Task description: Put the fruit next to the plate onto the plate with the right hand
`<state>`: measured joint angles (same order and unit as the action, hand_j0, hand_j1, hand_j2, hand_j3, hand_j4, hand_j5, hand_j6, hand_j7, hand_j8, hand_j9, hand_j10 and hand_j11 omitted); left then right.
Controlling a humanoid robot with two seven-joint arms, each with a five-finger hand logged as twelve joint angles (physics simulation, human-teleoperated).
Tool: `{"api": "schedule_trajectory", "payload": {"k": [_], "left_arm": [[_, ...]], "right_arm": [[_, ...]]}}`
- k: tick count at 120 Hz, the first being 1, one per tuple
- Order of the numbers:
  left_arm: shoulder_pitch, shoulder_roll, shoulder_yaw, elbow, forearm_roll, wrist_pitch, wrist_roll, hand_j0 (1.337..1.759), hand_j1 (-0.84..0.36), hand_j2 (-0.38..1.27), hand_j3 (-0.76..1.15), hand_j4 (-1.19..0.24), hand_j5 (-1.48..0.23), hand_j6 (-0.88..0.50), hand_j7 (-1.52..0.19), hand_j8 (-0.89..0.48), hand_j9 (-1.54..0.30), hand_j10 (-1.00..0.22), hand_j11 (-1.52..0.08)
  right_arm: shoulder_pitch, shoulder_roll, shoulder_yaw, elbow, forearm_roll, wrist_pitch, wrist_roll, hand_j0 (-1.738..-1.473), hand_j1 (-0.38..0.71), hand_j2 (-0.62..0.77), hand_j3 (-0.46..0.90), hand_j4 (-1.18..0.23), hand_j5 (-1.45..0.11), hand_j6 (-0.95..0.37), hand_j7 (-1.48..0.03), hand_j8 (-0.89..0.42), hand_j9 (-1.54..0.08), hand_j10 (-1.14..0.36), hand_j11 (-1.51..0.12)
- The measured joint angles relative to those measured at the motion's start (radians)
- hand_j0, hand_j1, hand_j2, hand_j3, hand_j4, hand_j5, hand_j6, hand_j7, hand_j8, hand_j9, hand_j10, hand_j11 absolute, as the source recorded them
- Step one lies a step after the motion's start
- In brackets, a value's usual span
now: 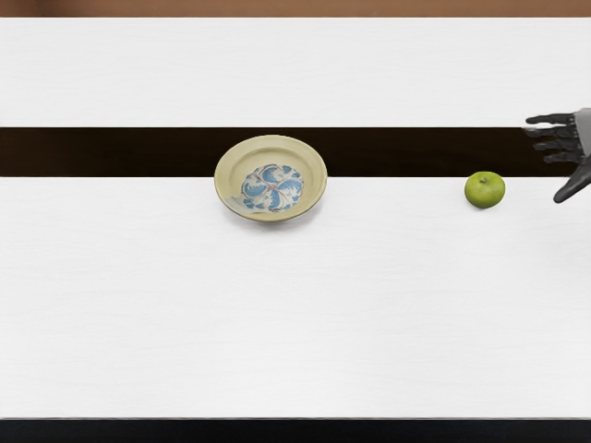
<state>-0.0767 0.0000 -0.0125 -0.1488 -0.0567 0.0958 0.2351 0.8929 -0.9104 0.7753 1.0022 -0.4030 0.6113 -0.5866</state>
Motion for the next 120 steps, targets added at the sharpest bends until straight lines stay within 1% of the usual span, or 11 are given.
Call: {"api": "schedule_trajectory", "payload": {"k": [20, 28, 38, 50, 57, 65, 71, 82, 93, 111, 120], "left_arm": [[0.0, 0.0, 0.0, 0.0, 0.0, 0.0, 0.0, 1.658, 0.34, 0.0, 0.0, 0.0, -0.01, 0.0, -0.01, 0.0, -0.01, 0.0, 0.0], [0.0, 0.0, 0.0, 0.0, 0.0, 0.0, 0.0, 1.658, 0.34, 0.0, 0.0, 0.0, -0.01, 0.0, -0.01, 0.0, -0.01, 0.0, 0.0], [0.0, 0.0, 0.0, 0.0, 0.0, 0.0, 0.0, 1.658, 0.34, 0.0, 0.0, 0.0, -0.01, 0.0, -0.01, 0.0, -0.01, 0.0, 0.0], [0.0, 0.0, 0.0, 0.0, 0.0, 0.0, 0.0, 1.658, 0.34, 0.0, 0.0, 0.0, -0.01, 0.0, -0.01, 0.0, -0.01, 0.0, 0.0], [0.0, 0.0, 0.0, 0.0, 0.0, 0.0, 0.0, 1.658, 0.34, 0.0, 0.0, 0.0, -0.01, 0.0, -0.01, 0.0, -0.01, 0.0, 0.0], [0.0, 0.0, 0.0, 0.0, 0.0, 0.0, 0.0, 1.658, 0.34, 0.0, 0.0, 0.0, -0.01, 0.0, -0.01, 0.0, -0.01, 0.0, 0.0], [0.0, 0.0, 0.0, 0.0, 0.0, 0.0, 0.0, 1.658, 0.34, 0.0, 0.0, 0.0, -0.01, 0.0, -0.01, 0.0, -0.01, 0.0, 0.0], [0.0, 0.0, 0.0, 0.0, 0.0, 0.0, 0.0, 1.658, 0.34, 0.0, 0.0, 0.0, -0.01, 0.0, -0.01, 0.0, -0.01, 0.0, 0.0], [0.0, 0.0, 0.0, 0.0, 0.0, 0.0, 0.0, 1.658, 0.34, 0.0, 0.0, 0.0, -0.01, 0.0, -0.01, 0.0, 0.0, 0.0, 0.0], [0.0, 0.0, 0.0, 0.0, 0.0, 0.0, 0.0, 1.658, 0.34, 0.0, 0.0, 0.0, -0.01, 0.0, -0.01, 0.0, 0.0, 0.0, 0.0], [0.0, 0.0, 0.0, 0.0, 0.0, 0.001, 0.0, 1.658, 0.34, 0.0, 0.0, 0.0, -0.01, 0.0, -0.01, 0.0, 0.0, 0.0, 0.0]], "right_arm": [[0.005, 0.022, -0.005, -0.017, 0.011, 0.0, -0.019, -1.658, -0.35, 0.0, 0.0, 0.0, 0.0, 0.0, 0.0, 0.0, 0.0, 0.0, 0.0], [0.047, 0.041, -0.046, -0.015, -0.016, -0.016, -0.022, -1.658, -0.35, 0.0, 0.0, 0.0, 0.0, 0.0, 0.0, 0.0, 0.0, 0.0, 0.0], [0.128, 0.102, -0.133, -0.013, -0.157, -0.089, -0.023, -1.658, -0.35, 0.0, 0.0, 0.0, 0.0, 0.0, 0.0, 0.0, 0.0, 0.0, 0.0], [0.203, 0.197, -0.206, -0.014, -0.38, -0.177, -0.024, -1.658, -0.35, 0.0, 0.0, 0.0, 0.0, 0.0, 0.0, 0.0, 0.0, 0.0, 0.0], [0.236, 0.24, -0.231, -0.017, -0.451, -0.206, -0.024, -1.658, -0.35, 0.0, 0.0, 0.0, 0.0, 0.0, 0.0, 0.0, 0.0, 0.0, 0.0], [0.254, 0.287, -0.254, -0.033, -0.497, -0.224, -0.024, -1.658, -0.35, 0.0, 0.0, 0.0, 0.0, 0.0, 0.0, 0.0, 0.0, 0.0, 0.0], [0.263, 0.322, -0.294, -0.047, -0.518, -0.272, -0.024, -1.658, -0.35, 0.0, 0.0, 0.0, 0.0, 0.0, 0.0, 0.0, 0.0, 0.0, 0.0], [0.292, 0.36, -0.439, -0.059, -0.541, -0.388, -0.024, -1.658, -0.35, 0.0, 0.0, 0.0, 0.0, 0.0, 0.0, 0.0, 0.0, 0.0, 0.0], [0.323, 0.381, -0.543, -0.054, -0.55, -0.402, -0.024, -1.658, -0.35, 0.0, 0.0, 0.0, 0.0, 0.0, 0.0, 0.0, 0.0, 0.0, 0.0], [0.325, 0.426, -0.585, -0.016, -0.523, -0.406, -0.024, -1.658, -0.35, 0.0, 0.0, 0.0, 0.0, -0.01, 0.0, 0.0, 0.0, 0.0, 0.0], [0.311, 0.433, -0.587, -0.009, -0.496, -0.449, -0.024, -1.658, -0.35, 0.0, 0.0, 0.0, 0.0, -0.01, 0.0, 0.0, 0.0, 0.0, 0.0]]}}
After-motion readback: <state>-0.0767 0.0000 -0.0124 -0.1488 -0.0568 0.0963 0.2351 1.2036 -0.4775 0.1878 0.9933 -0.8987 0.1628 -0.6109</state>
